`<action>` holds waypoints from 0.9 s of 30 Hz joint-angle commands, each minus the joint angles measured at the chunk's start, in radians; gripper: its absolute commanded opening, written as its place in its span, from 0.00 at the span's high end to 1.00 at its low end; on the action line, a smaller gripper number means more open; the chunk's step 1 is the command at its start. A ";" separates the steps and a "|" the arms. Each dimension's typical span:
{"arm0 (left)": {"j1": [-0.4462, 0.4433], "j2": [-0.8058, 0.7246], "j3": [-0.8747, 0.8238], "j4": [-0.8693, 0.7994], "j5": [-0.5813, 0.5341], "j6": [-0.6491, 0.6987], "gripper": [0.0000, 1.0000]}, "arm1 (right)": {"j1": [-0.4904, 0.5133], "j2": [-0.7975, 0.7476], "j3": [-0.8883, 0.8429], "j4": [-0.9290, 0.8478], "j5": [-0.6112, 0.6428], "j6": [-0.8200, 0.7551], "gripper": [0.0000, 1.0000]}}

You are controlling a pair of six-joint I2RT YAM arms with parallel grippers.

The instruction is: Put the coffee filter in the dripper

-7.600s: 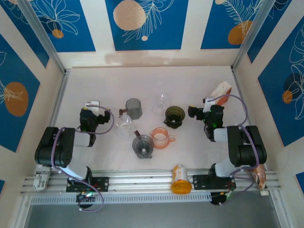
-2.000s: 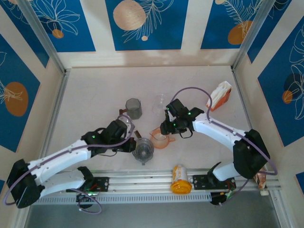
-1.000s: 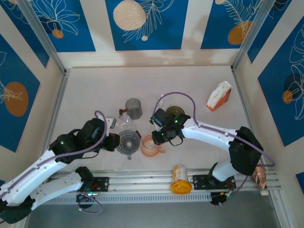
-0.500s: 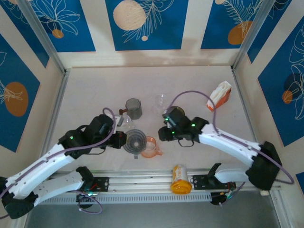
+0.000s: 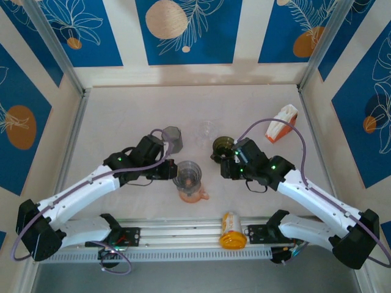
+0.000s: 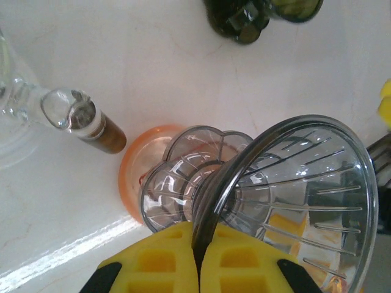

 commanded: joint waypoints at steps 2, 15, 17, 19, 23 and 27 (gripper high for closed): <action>0.024 0.003 0.000 0.066 0.089 -0.036 1.00 | 0.004 -0.019 -0.016 -0.024 0.007 0.016 0.55; 0.020 0.011 0.041 -0.049 0.054 0.027 1.00 | -0.003 -0.006 -0.020 -0.014 0.015 0.012 0.54; 0.019 0.019 0.032 -0.031 0.065 0.023 1.00 | -0.005 0.001 -0.019 -0.012 0.014 0.011 0.54; 0.014 0.031 0.033 -0.018 0.068 0.020 1.00 | -0.005 0.005 -0.020 -0.009 0.013 0.012 0.53; -0.002 0.051 0.048 -0.007 0.063 0.023 1.00 | -0.005 0.010 -0.024 -0.002 0.008 0.013 0.53; -0.015 0.066 0.046 -0.015 0.051 0.029 1.00 | -0.006 0.017 -0.030 0.008 0.004 0.013 0.51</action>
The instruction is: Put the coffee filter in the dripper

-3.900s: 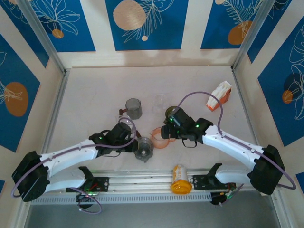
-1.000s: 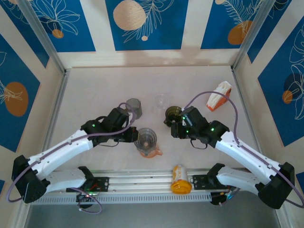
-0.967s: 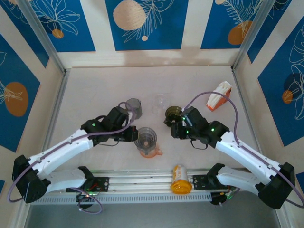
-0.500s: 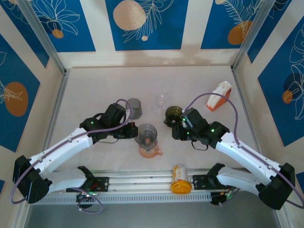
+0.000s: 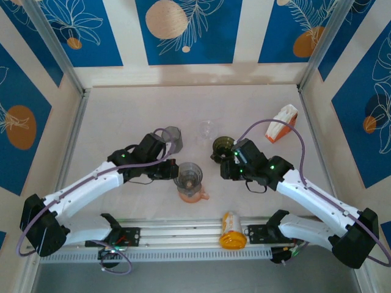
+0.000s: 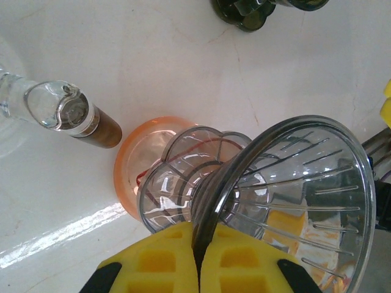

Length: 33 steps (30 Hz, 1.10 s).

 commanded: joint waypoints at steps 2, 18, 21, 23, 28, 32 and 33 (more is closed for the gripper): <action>-0.019 0.015 0.022 0.009 0.005 0.019 1.00 | -0.006 0.013 -0.018 0.006 -0.001 0.012 0.50; -0.045 -0.009 0.037 0.046 0.023 0.004 0.46 | -0.006 0.013 -0.021 0.012 0.012 0.036 0.28; -0.046 -0.043 0.044 0.058 0.006 -0.002 0.30 | -0.013 0.009 -0.017 0.007 0.021 0.055 0.27; -0.045 -0.077 0.048 0.063 -0.019 0.000 0.15 | -0.021 0.010 -0.006 0.002 0.023 0.063 0.27; -0.044 -0.174 0.032 0.070 -0.122 0.018 0.00 | -0.041 0.010 0.014 -0.002 0.066 0.091 0.28; -0.044 -0.278 -0.019 0.045 -0.244 0.050 0.00 | -0.120 0.009 0.026 0.009 0.065 0.110 0.29; -0.043 -0.310 -0.051 0.047 -0.278 0.060 0.00 | -0.151 0.012 0.030 0.018 0.070 0.109 0.29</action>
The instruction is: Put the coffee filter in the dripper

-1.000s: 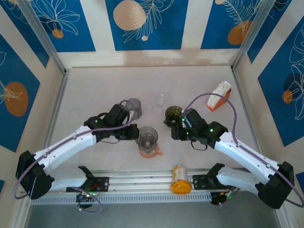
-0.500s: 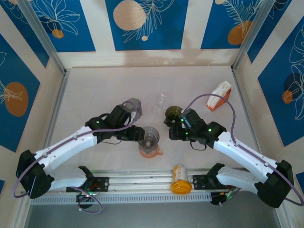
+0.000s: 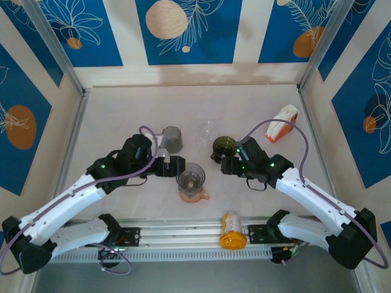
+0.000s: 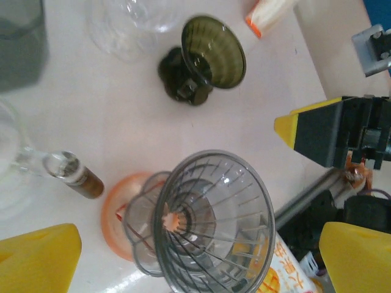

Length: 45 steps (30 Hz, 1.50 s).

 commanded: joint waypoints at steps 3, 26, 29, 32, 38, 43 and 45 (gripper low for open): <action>-0.004 -0.154 -0.136 0.021 -0.170 0.046 0.00 | -0.186 0.021 0.066 0.017 0.000 0.031 0.32; -0.003 -0.277 -0.289 0.053 -0.162 0.039 0.00 | -0.740 0.650 0.466 0.050 0.120 -0.002 0.59; -0.003 -0.269 -0.288 0.055 -0.168 0.042 0.00 | -0.749 0.682 0.485 0.044 0.140 -0.015 0.61; -0.002 -0.261 -0.286 0.054 -0.177 0.045 0.00 | -0.761 0.705 0.490 0.046 0.156 -0.023 0.63; -0.002 -0.246 -0.284 0.058 -0.185 0.046 0.00 | -0.769 0.719 0.491 0.085 0.155 -0.076 0.68; -0.002 -0.235 -0.282 0.065 -0.184 0.045 0.00 | -0.769 0.731 0.499 0.098 0.150 -0.106 0.68; -0.001 -0.228 -0.284 0.071 -0.178 0.041 0.00 | -0.769 0.710 0.472 0.135 0.136 -0.113 0.66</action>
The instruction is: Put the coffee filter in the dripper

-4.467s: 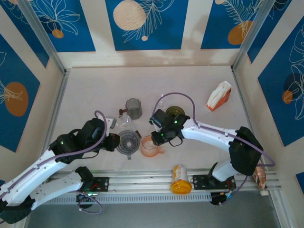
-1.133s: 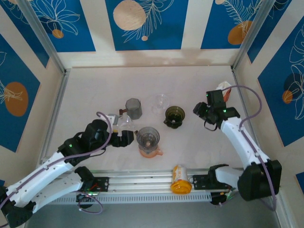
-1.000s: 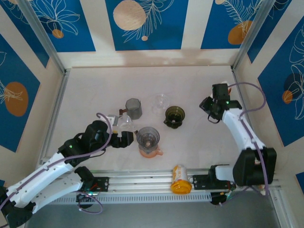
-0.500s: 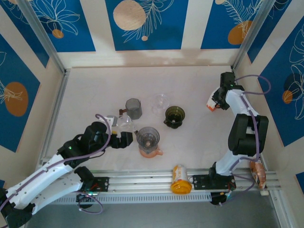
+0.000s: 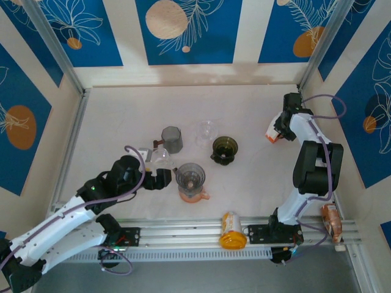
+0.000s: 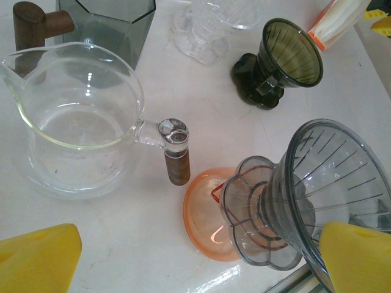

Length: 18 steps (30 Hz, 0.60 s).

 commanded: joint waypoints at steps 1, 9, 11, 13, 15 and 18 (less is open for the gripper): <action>-0.002 0.008 -0.004 0.024 -0.005 0.008 0.00 | -0.003 -0.026 -0.018 0.063 -0.006 -0.033 0.65; 0.000 0.044 -0.005 0.044 0.005 0.002 0.00 | -0.007 -0.030 -0.037 0.107 -0.031 -0.040 0.62; -0.001 0.050 -0.005 0.048 0.009 0.002 0.00 | -0.005 -0.042 -0.061 0.131 -0.030 -0.041 0.62; -0.001 0.056 -0.007 0.055 0.011 -0.001 0.00 | -0.003 -0.065 -0.089 0.156 -0.028 -0.043 0.62; 0.000 0.063 -0.009 0.058 0.013 -0.002 0.00 | -0.003 -0.090 -0.111 0.171 -0.031 -0.040 0.62; 0.002 0.076 -0.010 0.069 0.017 -0.005 0.00 | -0.003 -0.123 -0.136 0.193 -0.040 -0.041 0.63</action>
